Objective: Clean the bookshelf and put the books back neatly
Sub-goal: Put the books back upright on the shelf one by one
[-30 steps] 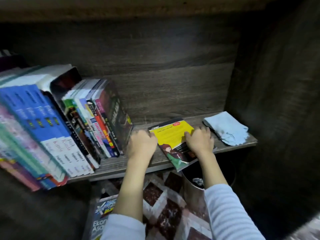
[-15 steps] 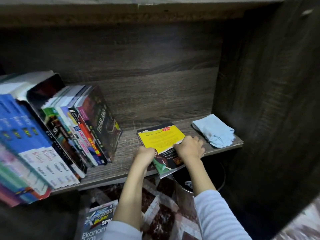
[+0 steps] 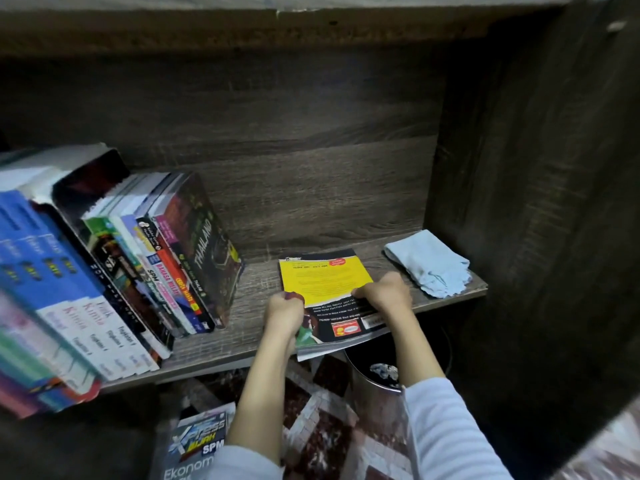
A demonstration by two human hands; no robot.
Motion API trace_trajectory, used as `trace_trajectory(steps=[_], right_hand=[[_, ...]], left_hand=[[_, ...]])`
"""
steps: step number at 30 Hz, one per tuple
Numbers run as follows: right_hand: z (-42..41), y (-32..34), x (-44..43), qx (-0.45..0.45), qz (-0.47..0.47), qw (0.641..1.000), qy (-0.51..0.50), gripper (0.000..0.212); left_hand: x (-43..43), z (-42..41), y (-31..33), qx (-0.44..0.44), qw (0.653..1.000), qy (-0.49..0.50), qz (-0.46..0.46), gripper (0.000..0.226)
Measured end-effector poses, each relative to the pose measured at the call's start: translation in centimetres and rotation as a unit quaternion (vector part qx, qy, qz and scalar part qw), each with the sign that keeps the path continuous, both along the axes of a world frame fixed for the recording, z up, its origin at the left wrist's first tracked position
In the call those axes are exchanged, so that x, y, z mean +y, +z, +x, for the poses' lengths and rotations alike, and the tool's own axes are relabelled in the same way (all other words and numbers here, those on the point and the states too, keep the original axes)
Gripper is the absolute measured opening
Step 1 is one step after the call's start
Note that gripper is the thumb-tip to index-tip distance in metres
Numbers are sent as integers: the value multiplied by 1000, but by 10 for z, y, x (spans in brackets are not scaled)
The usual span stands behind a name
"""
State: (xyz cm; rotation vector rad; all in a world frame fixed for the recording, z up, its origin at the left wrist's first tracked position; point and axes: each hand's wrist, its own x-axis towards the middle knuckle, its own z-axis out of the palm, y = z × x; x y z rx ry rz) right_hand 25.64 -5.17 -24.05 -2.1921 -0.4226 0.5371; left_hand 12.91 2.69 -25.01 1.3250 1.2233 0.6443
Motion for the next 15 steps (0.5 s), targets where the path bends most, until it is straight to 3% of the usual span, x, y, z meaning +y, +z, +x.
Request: trace_trajectory(steps=[4,8,10,15], right_hand=[[1,9,-7,183,161,970,15,28],[-5,18,-12,281,242,925,83,52],[-5,26,-13,288,299,905,95,52],[-20,58,-1,163,390,893,154,45]], left_hand=[[5,-1,1,-28,1000,3,5,28],[8,-7,12,-48,997,-29,44,26],[11,-13,21,-55,994,-59,78,26],[22,-35,51,-77,983,-70,153,45]])
